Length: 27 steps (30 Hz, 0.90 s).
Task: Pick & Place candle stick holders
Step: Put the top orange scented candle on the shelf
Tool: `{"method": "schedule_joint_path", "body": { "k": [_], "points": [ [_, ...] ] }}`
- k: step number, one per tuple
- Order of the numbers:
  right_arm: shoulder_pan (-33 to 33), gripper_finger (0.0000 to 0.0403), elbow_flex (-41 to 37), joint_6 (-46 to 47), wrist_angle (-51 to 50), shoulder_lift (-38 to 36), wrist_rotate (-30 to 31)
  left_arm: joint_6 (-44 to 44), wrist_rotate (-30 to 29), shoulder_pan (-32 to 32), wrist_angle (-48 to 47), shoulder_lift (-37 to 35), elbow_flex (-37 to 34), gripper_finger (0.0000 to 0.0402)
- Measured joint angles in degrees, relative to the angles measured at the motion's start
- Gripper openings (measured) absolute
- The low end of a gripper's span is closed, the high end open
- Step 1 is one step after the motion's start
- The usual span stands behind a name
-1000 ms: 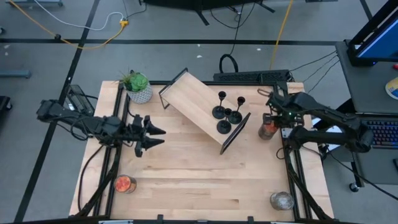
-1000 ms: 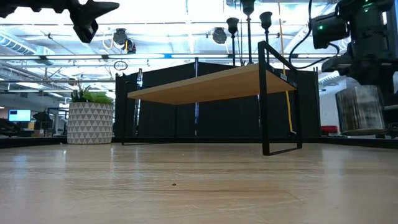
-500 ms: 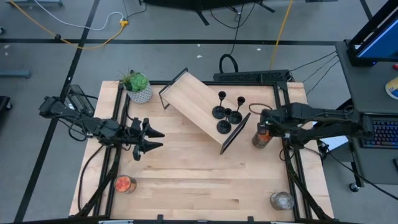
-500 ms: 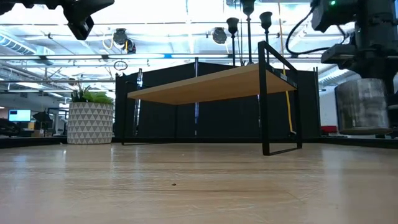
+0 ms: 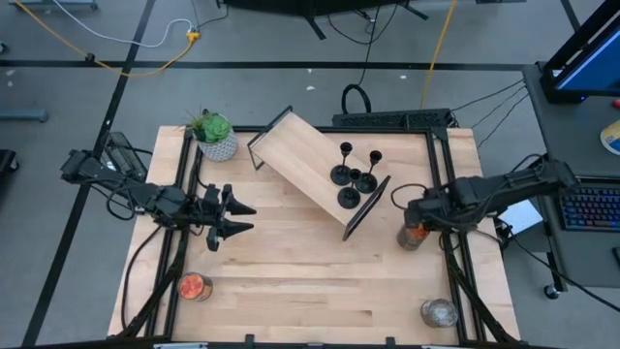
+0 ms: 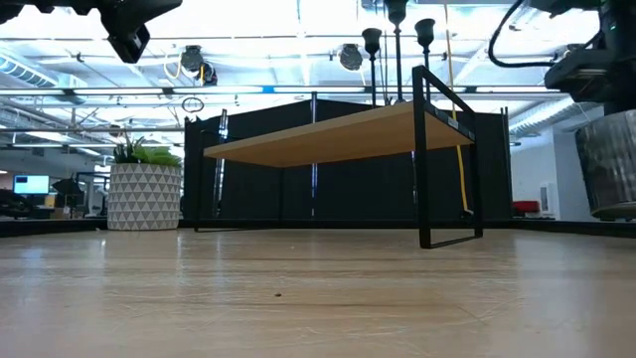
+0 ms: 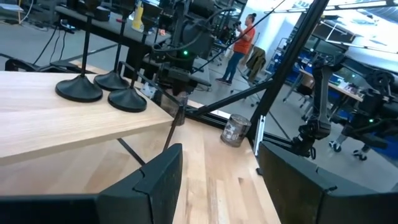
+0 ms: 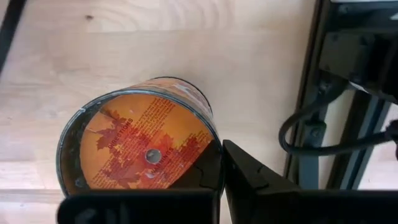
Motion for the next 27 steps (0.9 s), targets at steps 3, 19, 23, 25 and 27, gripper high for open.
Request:
{"method": "schedule_joint_path", "body": {
  "k": [3,19,23,25,27],
  "points": [
    [1.7,0.0,-0.7,1.9,0.0,0.0,0.0,0.9,0.0,0.0,0.0,0.0,0.0,0.0216],
    [2.7,0.0,-3.8,-0.6,3.4,0.0,-0.8,1.2,-1.8,0.0,0.0,0.0,0.0,0.0216],
    [3.7,0.0,-3.8,-1.5,5.3,0.0,-0.6,1.2,-2.6,0.0,0.2,0.4,0.0,0.0216],
    [5.4,0.0,-3.3,-2.2,8.6,0.4,-0.6,1.0,-3.0,0.0,0.1,1.0,0.0,0.0216],
    [7.2,0.0,-2.0,-2.6,13.0,1.6,-0.5,0.8,-3.0,0.0,0.4,1.9,0.1,0.0216]
  ]
}}
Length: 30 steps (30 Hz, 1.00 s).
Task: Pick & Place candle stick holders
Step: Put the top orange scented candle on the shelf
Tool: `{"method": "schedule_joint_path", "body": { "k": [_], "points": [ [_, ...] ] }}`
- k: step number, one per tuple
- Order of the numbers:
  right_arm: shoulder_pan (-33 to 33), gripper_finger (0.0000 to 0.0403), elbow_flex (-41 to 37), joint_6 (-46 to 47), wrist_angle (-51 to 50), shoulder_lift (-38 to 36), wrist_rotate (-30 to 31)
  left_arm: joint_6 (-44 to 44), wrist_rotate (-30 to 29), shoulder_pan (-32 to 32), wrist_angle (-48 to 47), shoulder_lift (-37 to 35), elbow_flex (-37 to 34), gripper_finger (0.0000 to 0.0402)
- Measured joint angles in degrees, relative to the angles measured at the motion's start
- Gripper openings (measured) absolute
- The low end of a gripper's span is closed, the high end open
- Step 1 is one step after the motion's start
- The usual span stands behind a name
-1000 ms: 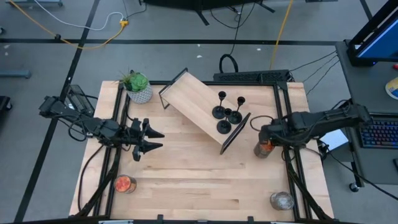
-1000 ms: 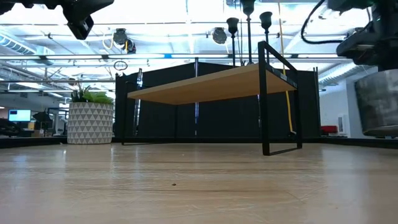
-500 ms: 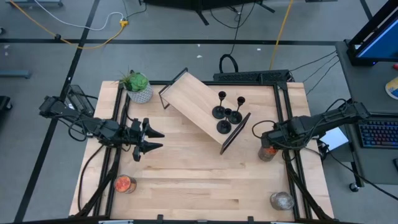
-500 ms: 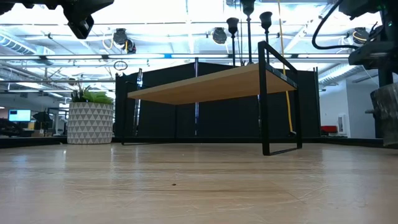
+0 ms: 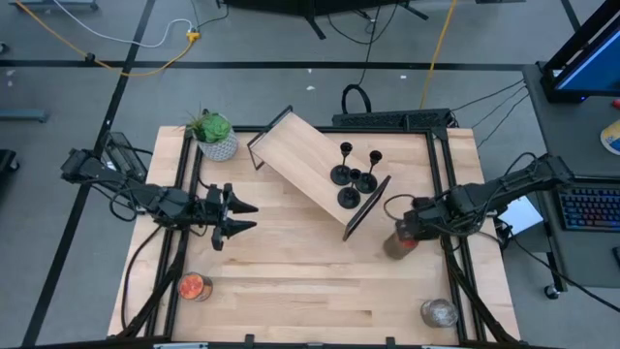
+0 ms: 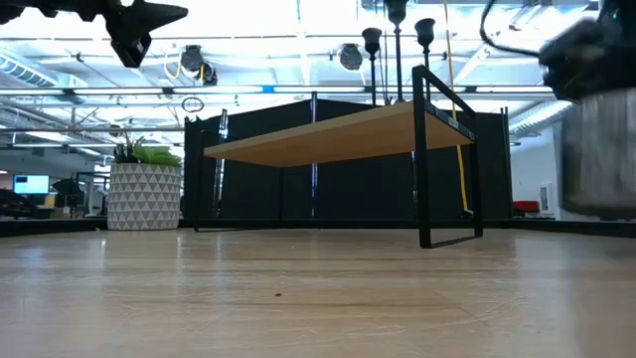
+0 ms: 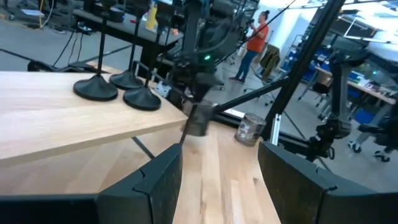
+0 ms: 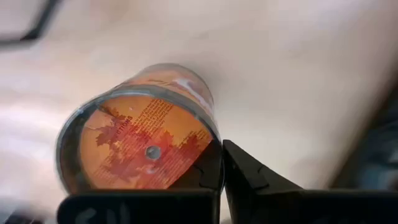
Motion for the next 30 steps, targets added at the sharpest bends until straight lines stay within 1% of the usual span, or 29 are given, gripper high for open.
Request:
{"method": "schedule_joint_path", "body": {
  "k": [3,7,10,17,20,22,26,30],
  "points": [
    [2.8,0.0,-0.2,0.0,6.6,1.4,-1.1,0.0,0.0,0.0,0.1,1.8,0.5,0.0216],
    [5.9,0.0,-0.2,0.5,17.1,6.5,0.5,0.2,0.0,-0.1,0.0,4.6,2.3,0.0216],
    [7.8,0.0,-0.1,0.7,21.1,10.5,-0.6,0.6,0.0,-0.7,-0.4,6.7,3.9,0.0216],
    [10.5,0.0,-0.1,0.3,34.7,17.9,-0.7,0.9,0.0,-3.4,-0.8,11.1,7.7,0.0216],
    [11.0,0.0,0.2,-0.2,39.3,19.7,0.6,0.9,0.0,-5.1,-0.8,13.0,9.1,0.0216],
    [11.0,0.0,2.0,-1.8,40.8,20.6,1.9,0.9,-0.9,-6.4,-1.3,14.5,10.0,0.0216],
    [10.7,0.0,6.0,-5.6,41.5,22.4,4.5,0.6,-3.7,-8.8,-5.0,17.3,12.6,0.0216],
    [9.7,0.0,11.4,-9.8,42.1,24.5,6.4,-0.8,-4.4,-10.5,-7.8,20.2,15.6,0.0216]
  ]
}}
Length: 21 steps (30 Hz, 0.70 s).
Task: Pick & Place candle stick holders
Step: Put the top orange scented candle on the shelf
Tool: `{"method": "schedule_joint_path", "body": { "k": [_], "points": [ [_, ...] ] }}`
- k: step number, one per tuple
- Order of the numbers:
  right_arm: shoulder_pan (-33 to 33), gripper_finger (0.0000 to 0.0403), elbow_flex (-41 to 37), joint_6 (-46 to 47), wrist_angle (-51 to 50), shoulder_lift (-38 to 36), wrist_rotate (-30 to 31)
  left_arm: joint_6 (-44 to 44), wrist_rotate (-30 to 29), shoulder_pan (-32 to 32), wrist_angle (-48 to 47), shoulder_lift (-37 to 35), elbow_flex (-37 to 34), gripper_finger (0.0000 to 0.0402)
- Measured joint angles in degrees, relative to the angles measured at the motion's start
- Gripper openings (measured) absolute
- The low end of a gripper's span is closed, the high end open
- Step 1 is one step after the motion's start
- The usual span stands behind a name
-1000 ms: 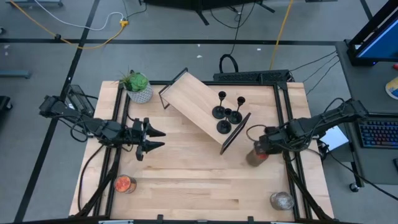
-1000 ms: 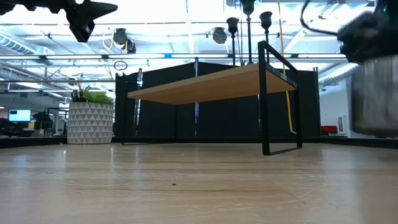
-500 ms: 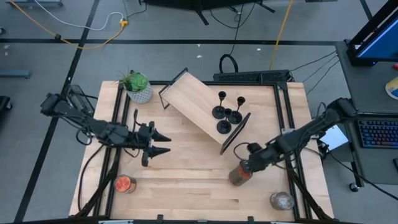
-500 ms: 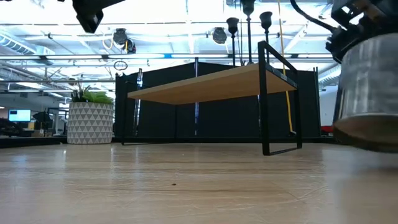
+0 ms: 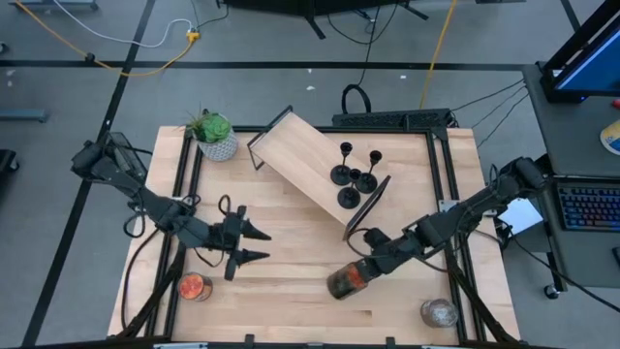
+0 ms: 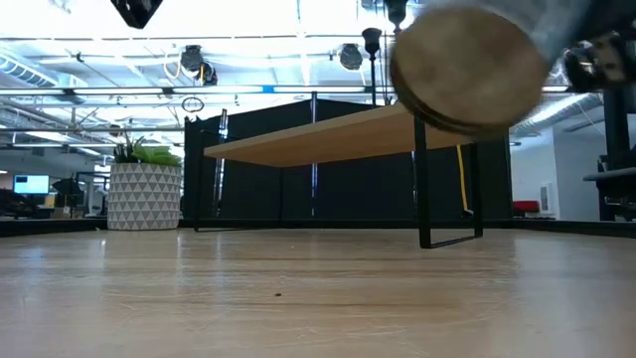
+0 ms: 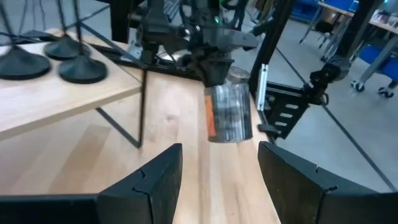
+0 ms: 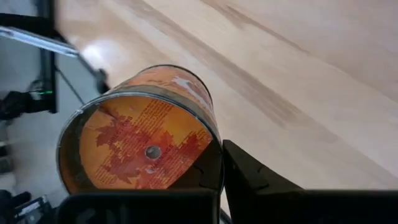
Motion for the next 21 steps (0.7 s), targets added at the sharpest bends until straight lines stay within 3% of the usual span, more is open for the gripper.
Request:
{"method": "schedule_joint_path", "body": {
  "k": [12,21],
  "points": [
    [-3.1,0.0,16.4,-16.5,-4.3,10.0,0.0,-6.6,1.7,-2.4,-10.3,10.9,13.3,0.0216],
    [-3.5,0.0,18.6,-24.9,-5.6,10.7,0.2,-13.6,3.2,-3.3,-11.0,19.7,22.3,0.0216]
  ]
}}
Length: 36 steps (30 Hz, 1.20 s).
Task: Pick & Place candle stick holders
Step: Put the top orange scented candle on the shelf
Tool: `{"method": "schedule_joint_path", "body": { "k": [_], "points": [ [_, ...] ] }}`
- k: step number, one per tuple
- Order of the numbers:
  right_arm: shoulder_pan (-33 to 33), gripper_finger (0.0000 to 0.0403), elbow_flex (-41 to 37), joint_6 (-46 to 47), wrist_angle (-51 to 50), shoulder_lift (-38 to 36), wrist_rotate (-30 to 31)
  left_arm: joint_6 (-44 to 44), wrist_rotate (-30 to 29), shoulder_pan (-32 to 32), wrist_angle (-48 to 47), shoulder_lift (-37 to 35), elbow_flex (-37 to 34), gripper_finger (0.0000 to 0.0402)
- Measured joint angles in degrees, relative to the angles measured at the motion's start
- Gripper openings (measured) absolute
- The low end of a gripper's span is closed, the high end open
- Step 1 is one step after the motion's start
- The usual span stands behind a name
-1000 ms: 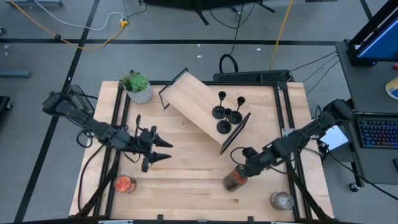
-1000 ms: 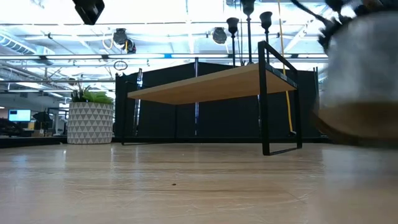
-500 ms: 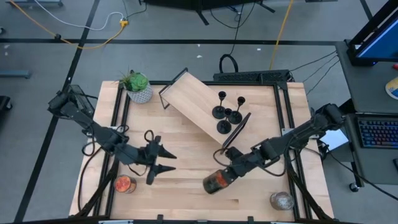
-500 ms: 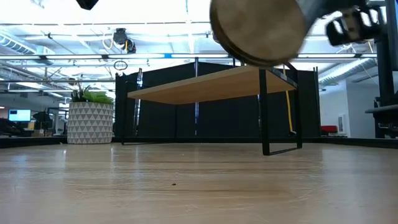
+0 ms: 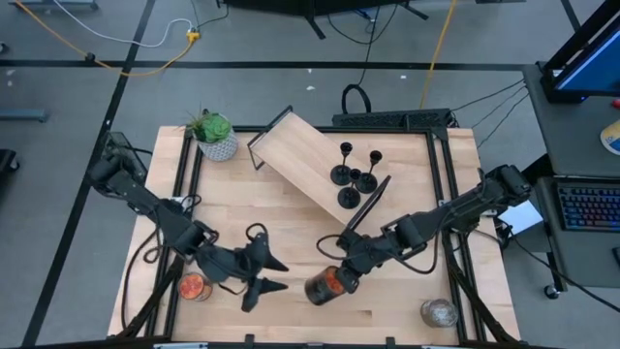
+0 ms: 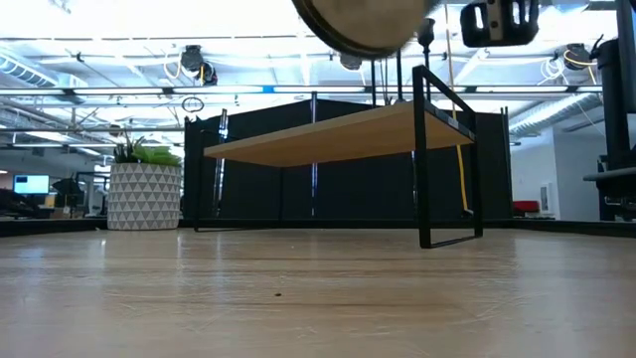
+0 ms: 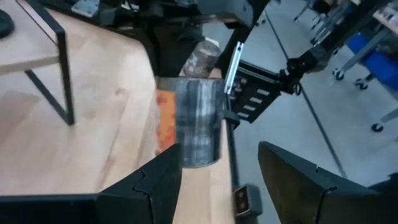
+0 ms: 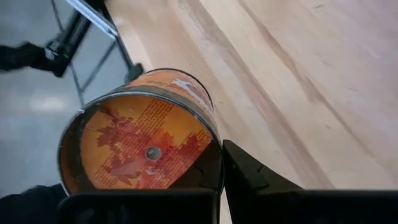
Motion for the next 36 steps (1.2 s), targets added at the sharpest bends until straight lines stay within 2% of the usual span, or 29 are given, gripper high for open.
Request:
{"method": "schedule_joint_path", "body": {
  "k": [4,9,16,21,28,33,36],
  "points": [
    [0.9,0.0,0.0,-2.5,0.5,0.1,0.0,-3.5,0.2,0.7,0.3,4.4,4.2,0.0216],
    [1.6,0.0,0.0,-5.6,0.1,0.0,-0.1,-3.7,4.3,1.7,0.1,9.3,8.1,0.0216],
    [2.0,0.0,0.0,-8.8,0.4,0.0,0.1,-7.8,6.1,1.9,2.2,12.7,9.2,0.0229],
    [2.0,0.0,-0.1,-9.9,1.0,0.0,0.0,-9.1,6.7,2.0,5.4,14.6,9.3,0.0289],
    [2.0,0.0,-0.1,-10.6,2.3,0.0,-0.2,-7.3,14.0,3.9,11.3,17.5,9.3,0.0392],
    [2.1,0.0,-0.1,-10.7,2.1,0.0,-0.6,-7.4,22.1,5.9,12.9,19.0,9.3,0.0372],
    [2.4,0.0,-0.1,-10.7,2.1,0.0,-0.5,-7.5,24.2,6.7,12.8,19.3,9.3,0.0361]
  ]
}}
